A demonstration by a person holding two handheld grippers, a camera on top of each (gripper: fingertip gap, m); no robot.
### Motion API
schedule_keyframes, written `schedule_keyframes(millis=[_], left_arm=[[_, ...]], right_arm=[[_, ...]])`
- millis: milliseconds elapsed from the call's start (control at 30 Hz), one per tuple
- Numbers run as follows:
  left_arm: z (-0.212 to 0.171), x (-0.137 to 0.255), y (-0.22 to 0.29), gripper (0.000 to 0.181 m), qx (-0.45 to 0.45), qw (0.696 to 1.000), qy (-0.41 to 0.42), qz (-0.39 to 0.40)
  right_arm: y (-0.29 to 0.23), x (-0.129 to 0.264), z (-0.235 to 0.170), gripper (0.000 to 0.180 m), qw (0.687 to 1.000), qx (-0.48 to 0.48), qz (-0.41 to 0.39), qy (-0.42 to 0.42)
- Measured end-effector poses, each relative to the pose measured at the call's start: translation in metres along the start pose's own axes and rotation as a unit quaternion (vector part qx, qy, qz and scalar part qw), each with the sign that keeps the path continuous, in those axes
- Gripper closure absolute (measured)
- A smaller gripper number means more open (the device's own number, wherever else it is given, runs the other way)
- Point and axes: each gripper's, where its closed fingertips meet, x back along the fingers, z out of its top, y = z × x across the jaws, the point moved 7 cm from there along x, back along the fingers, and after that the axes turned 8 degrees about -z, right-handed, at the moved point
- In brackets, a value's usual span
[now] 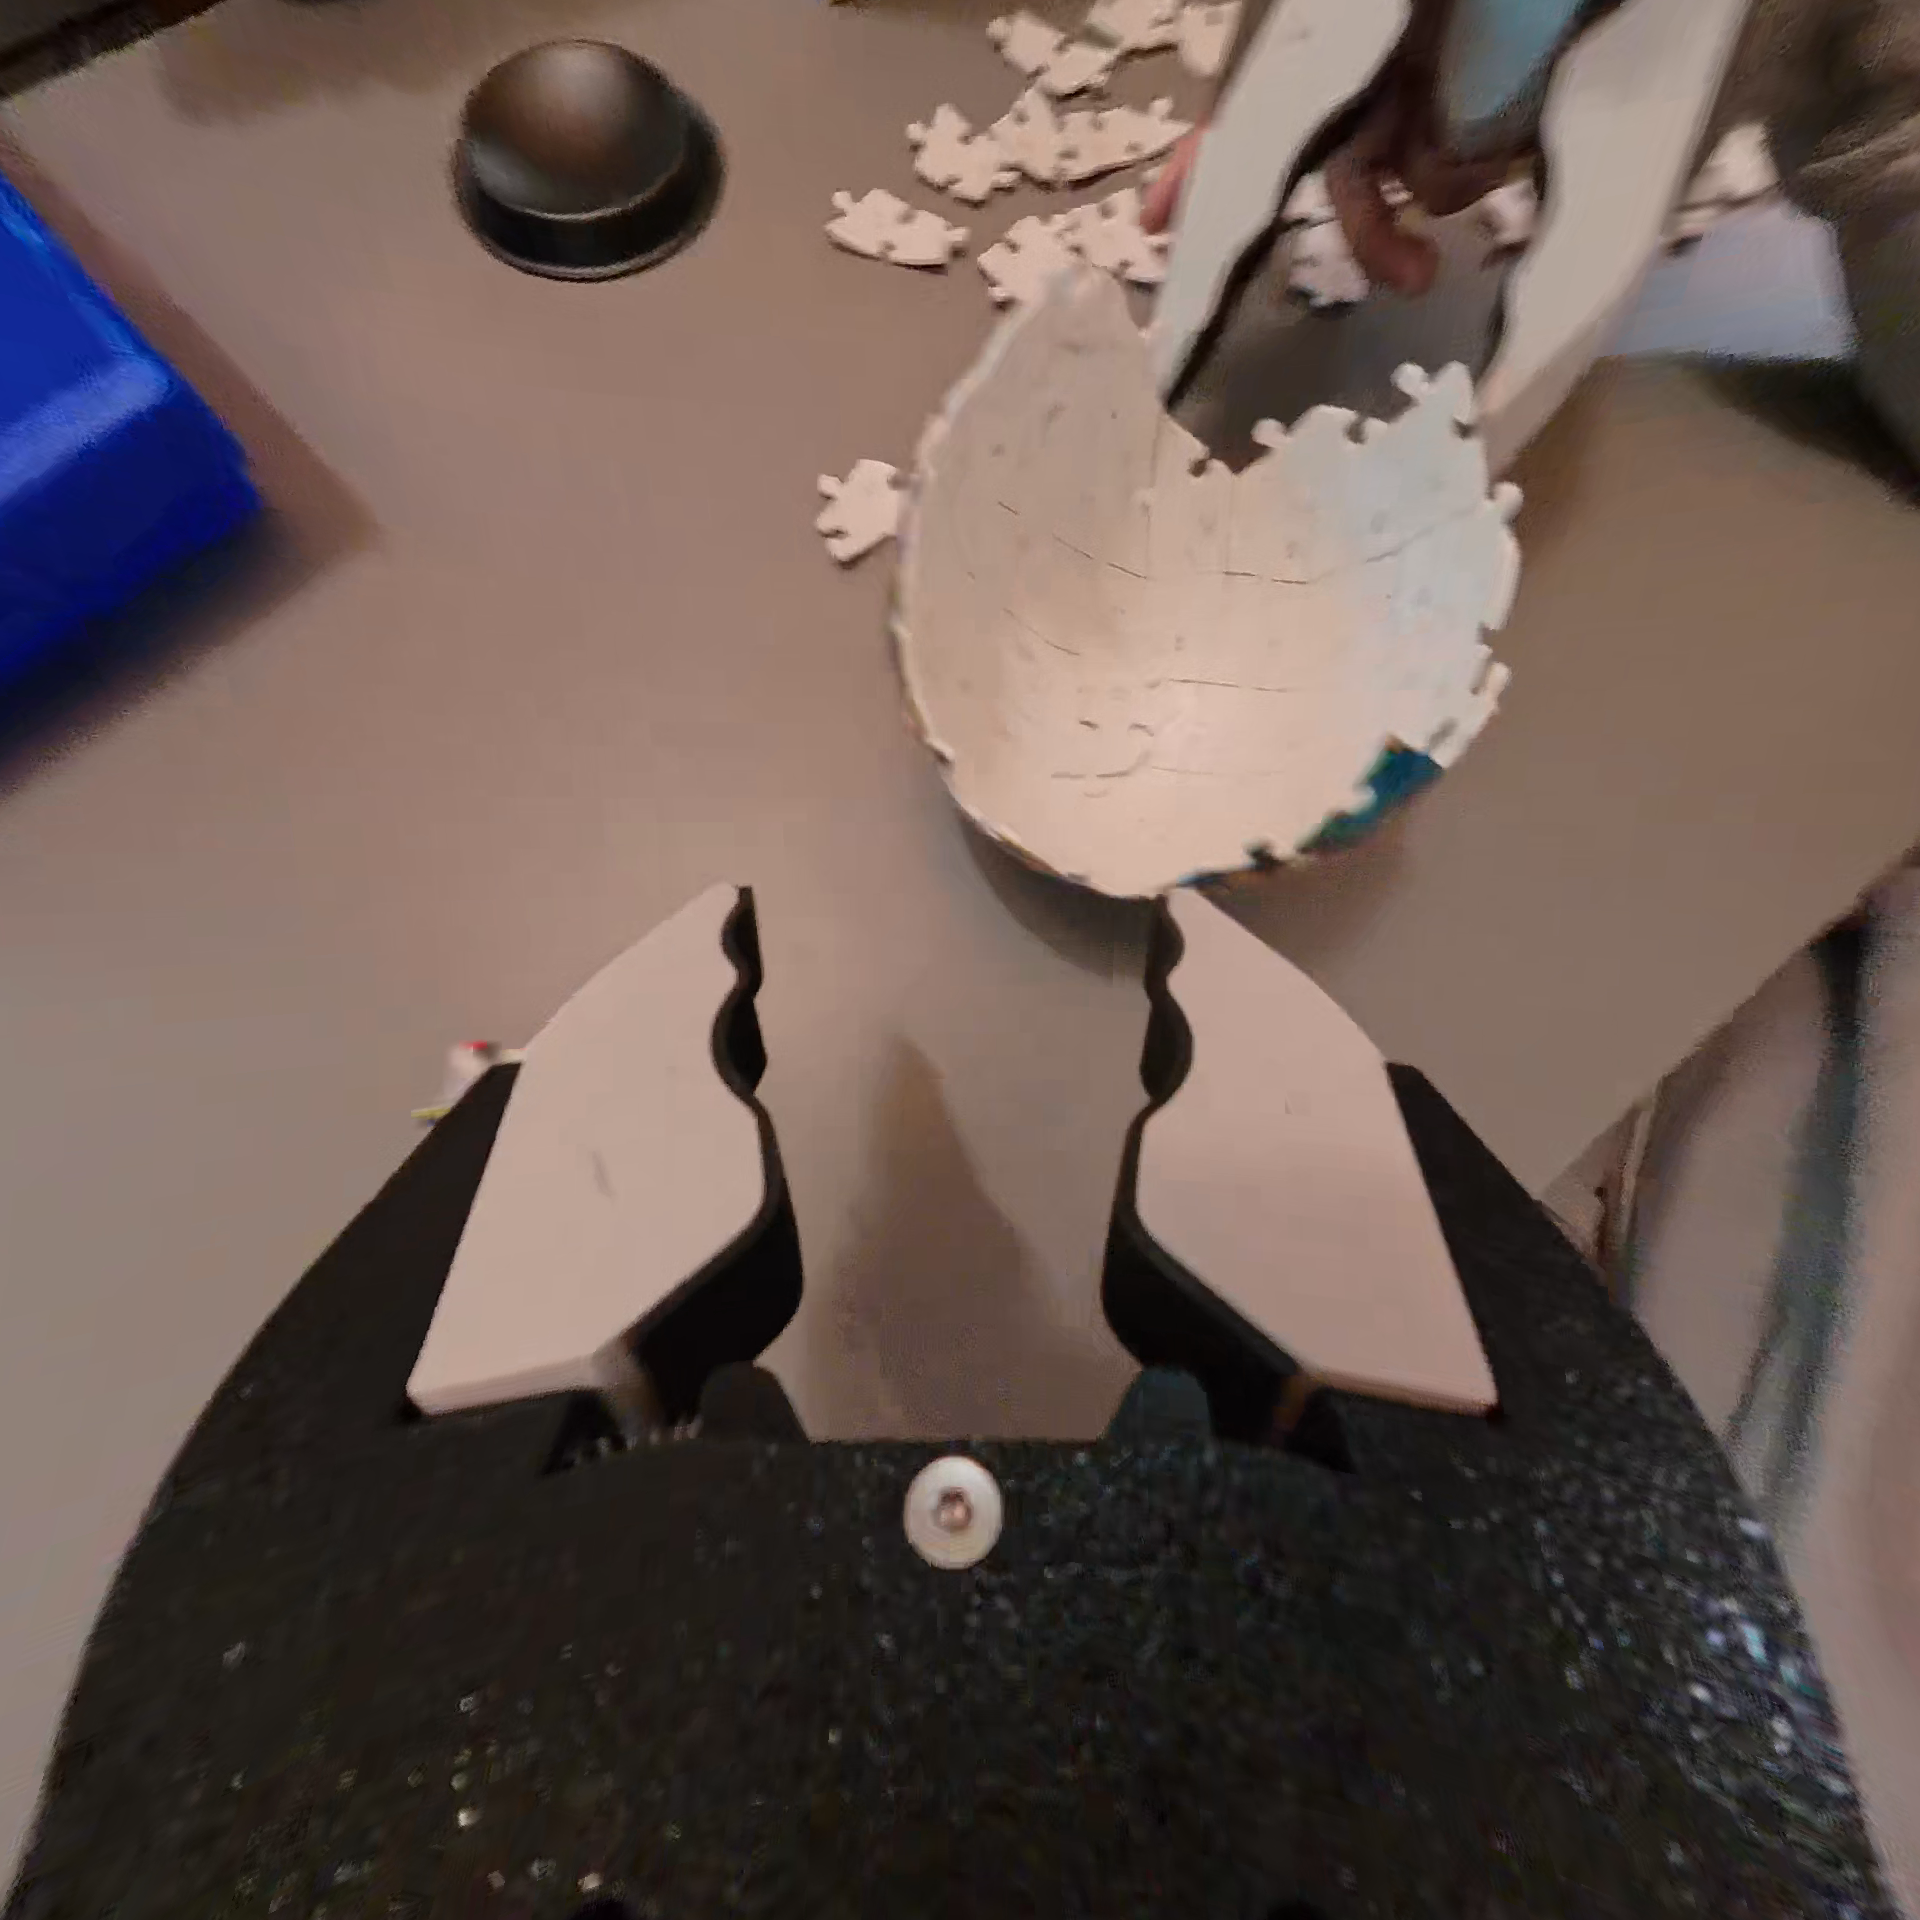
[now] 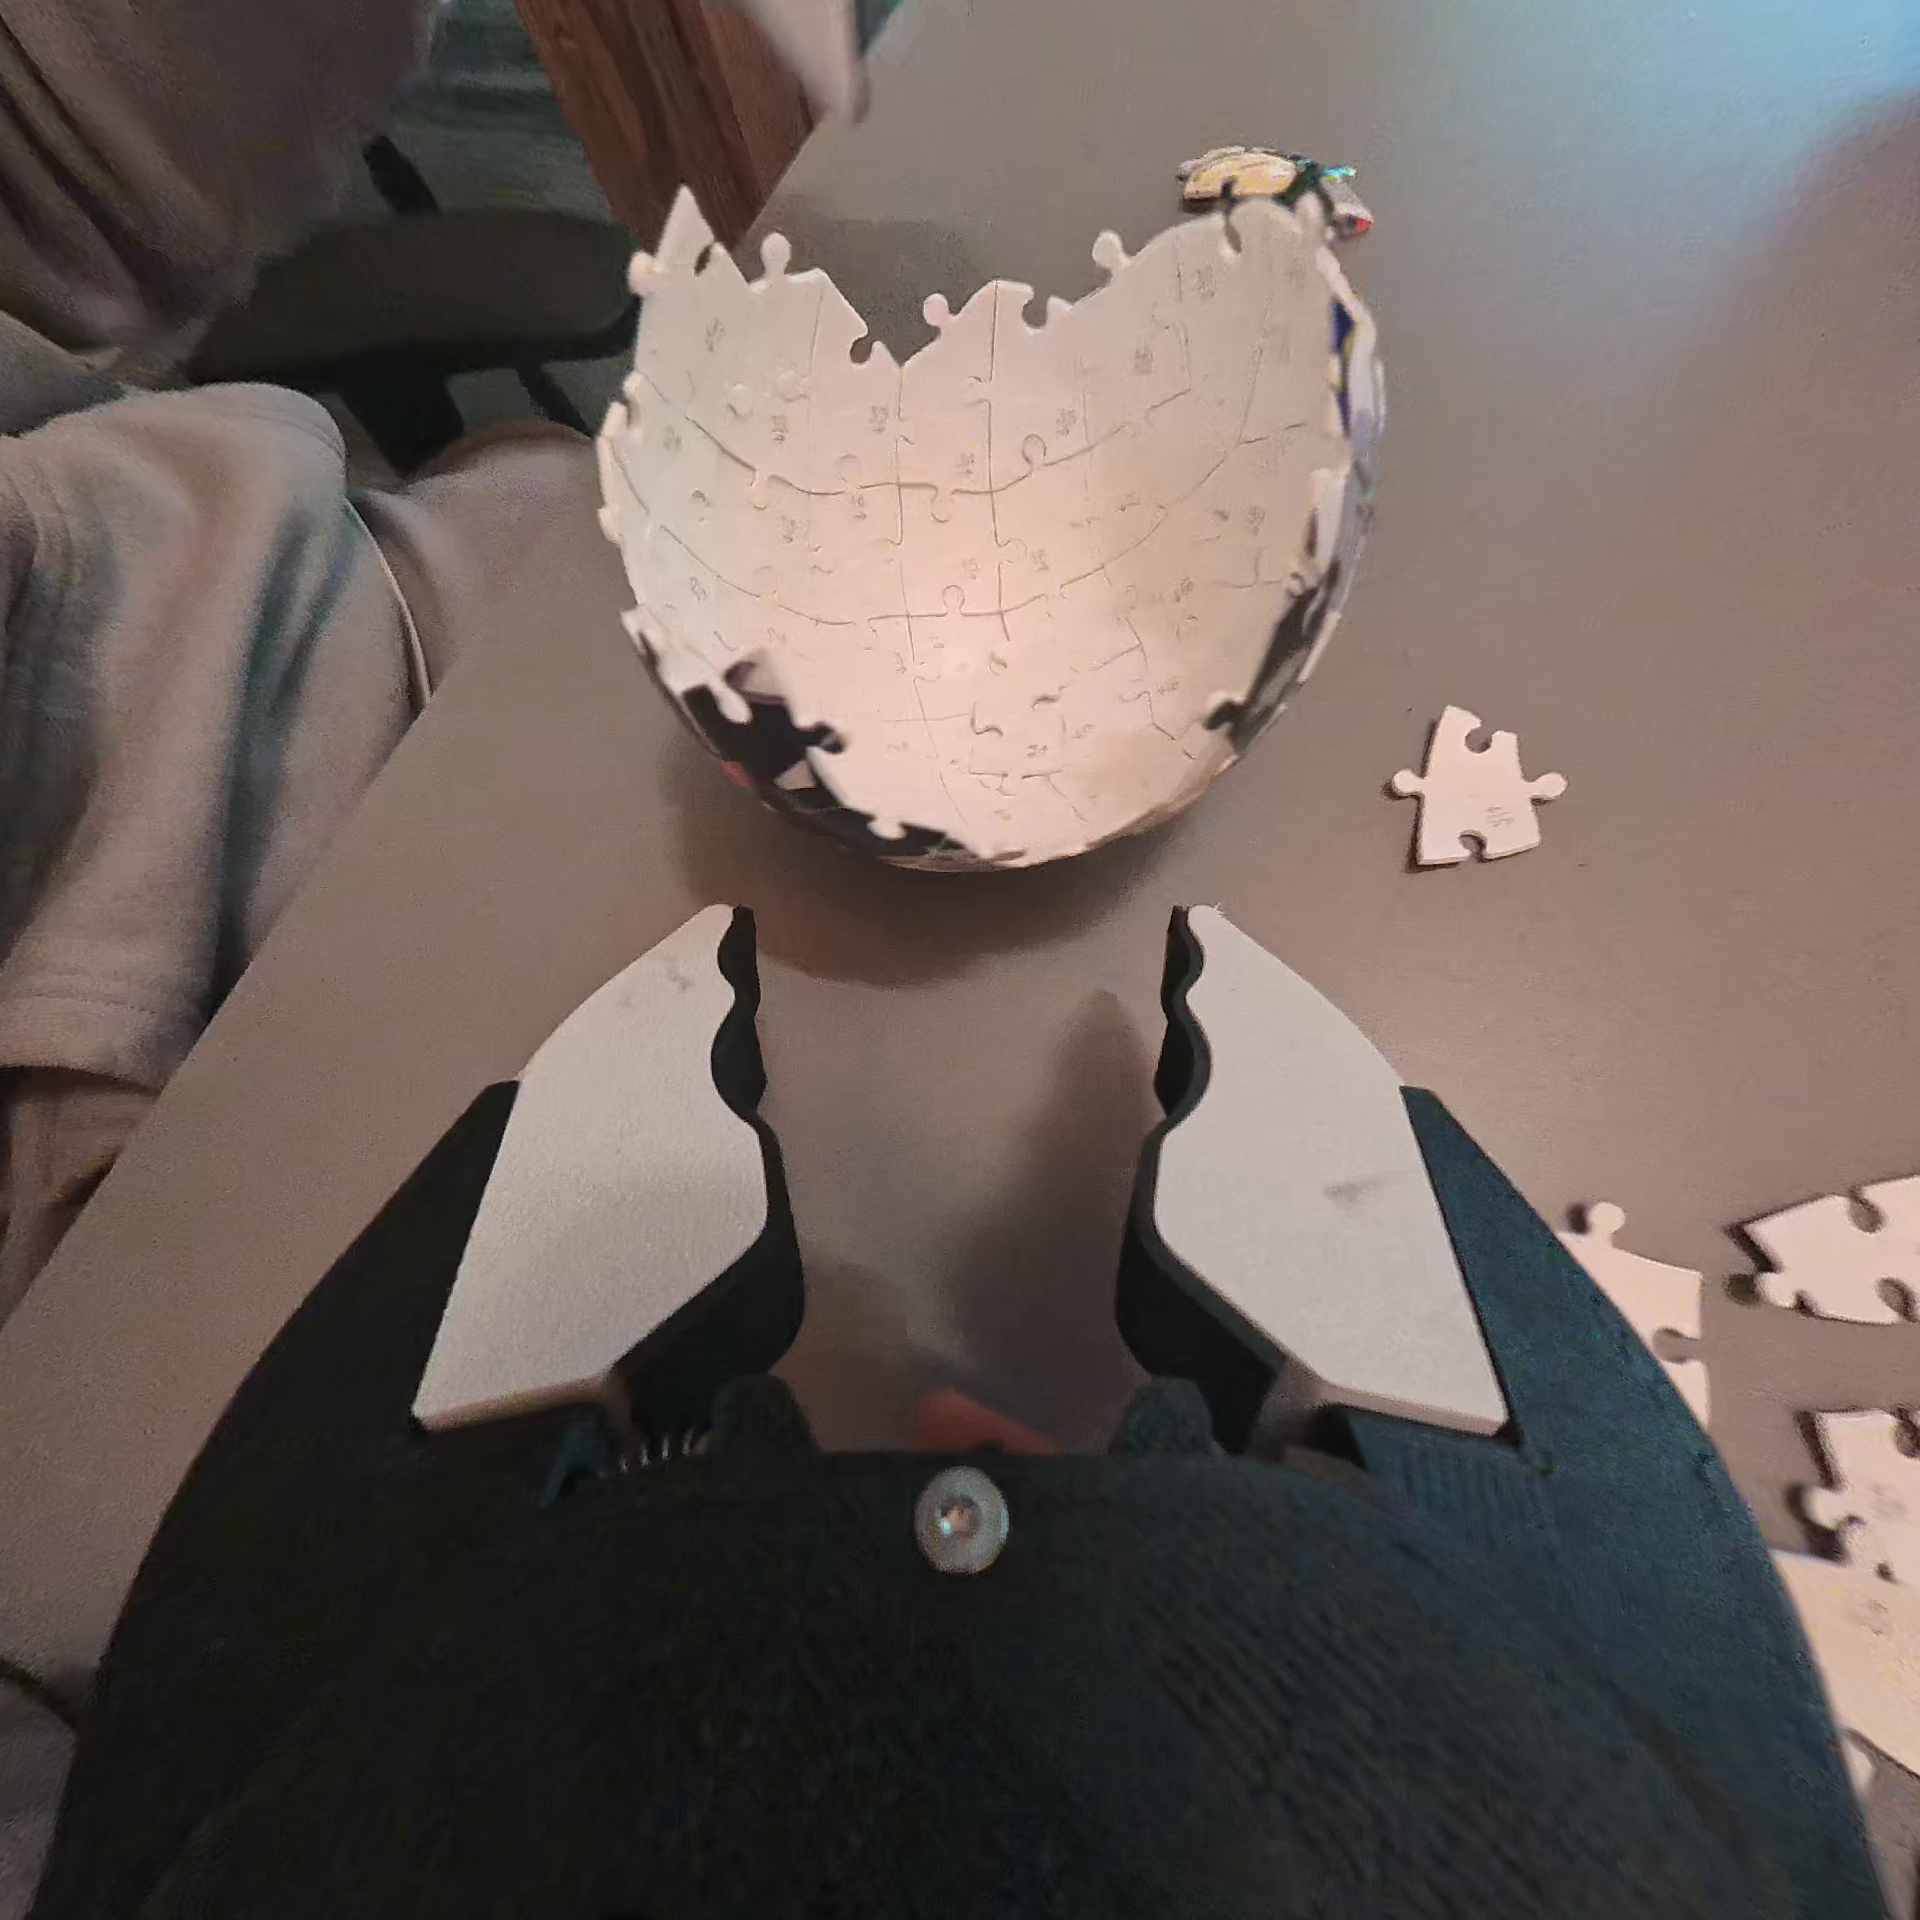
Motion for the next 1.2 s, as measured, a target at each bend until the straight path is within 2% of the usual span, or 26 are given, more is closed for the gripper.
schedule_keyframes(millis=[67, 167, 333, 433, 667, 900, 967, 1067, 1200], left_arm=[[-0.020, -0.014, 0.009, 0.096, -0.007, 0.999, 0.026, -0.032], [-0.041, -0.040, 0.020, 0.079, -0.039, 0.998, 0.012, -0.043], [-0.039, -0.076, 0.021, 0.077, -0.073, 0.996, -0.017, -0.041], [-0.029, -0.087, 0.015, 0.080, -0.074, 0.997, -0.001, -0.035], [-0.016, -0.091, 0.014, 0.079, -0.087, 0.994, 0.037, -0.058], [-0.013, -0.090, 0.012, 0.079, -0.164, 0.985, 0.048, 0.007], [-0.011, -0.086, 0.011, 0.078, -0.222, 0.972, 0.058, 0.049], [-0.001, -0.072, 0.009, 0.078, -0.327, 0.934, 0.064, 0.127], [0.018, -0.048, 0.011, 0.077, -0.473, 0.849, 0.047, 0.228]], right_arm=[[0.002, -0.003, -0.003, 0.102, 1.000, -0.018, 0.008, -0.005], [0.005, -0.006, -0.005, 0.096, 0.999, -0.031, 0.008, 0.003], [0.007, -0.021, -0.005, 0.082, 0.999, -0.033, 0.018, 0.007], [0.009, -0.028, -0.003, 0.071, 1.000, -0.013, -0.017, 0.005], [0.004, -0.040, 0.006, 0.066, 0.997, 0.033, -0.059, 0.027], [0.006, -0.045, 0.004, 0.065, 0.987, 0.100, -0.122, 0.015], [0.007, -0.048, 0.004, 0.065, 0.977, 0.136, -0.160, 0.017], [0.009, -0.048, 0.014, 0.063, 0.950, 0.201, -0.233, 0.054], [0.008, -0.045, 0.031, 0.063, 0.877, 0.299, -0.356, 0.121]])
